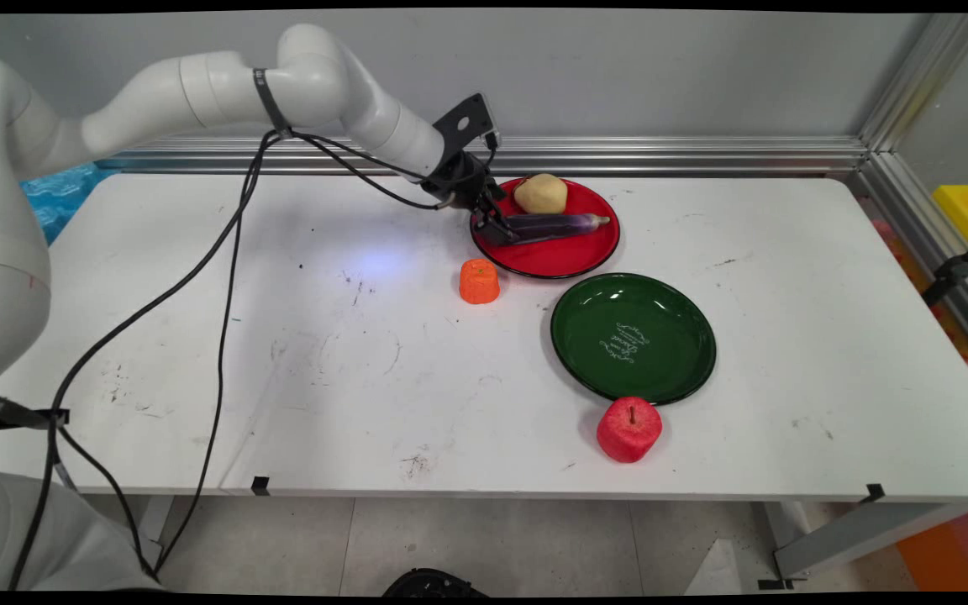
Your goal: Pick up the eggplant from the red plate, then place the picked object on the table
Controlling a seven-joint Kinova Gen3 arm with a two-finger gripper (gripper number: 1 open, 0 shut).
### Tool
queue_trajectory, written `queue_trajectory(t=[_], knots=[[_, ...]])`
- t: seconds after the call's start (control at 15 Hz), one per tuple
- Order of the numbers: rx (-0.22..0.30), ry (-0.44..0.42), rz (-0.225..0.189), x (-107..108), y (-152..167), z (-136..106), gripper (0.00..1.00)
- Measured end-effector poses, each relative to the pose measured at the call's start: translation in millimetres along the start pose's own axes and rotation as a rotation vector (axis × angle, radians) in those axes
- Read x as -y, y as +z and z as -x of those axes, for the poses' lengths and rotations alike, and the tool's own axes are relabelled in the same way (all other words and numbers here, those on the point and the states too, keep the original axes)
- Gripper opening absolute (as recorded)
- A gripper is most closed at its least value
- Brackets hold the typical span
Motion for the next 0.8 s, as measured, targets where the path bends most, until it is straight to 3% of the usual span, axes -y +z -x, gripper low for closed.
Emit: queue_trajectory(t=[0.07,0.8], knots=[[-0.001,-0.002,0.003,0.3,2.9,0.4,0.00],[-0.010,-0.014,0.051,-4.4,10.1,-3.2,0.00]])
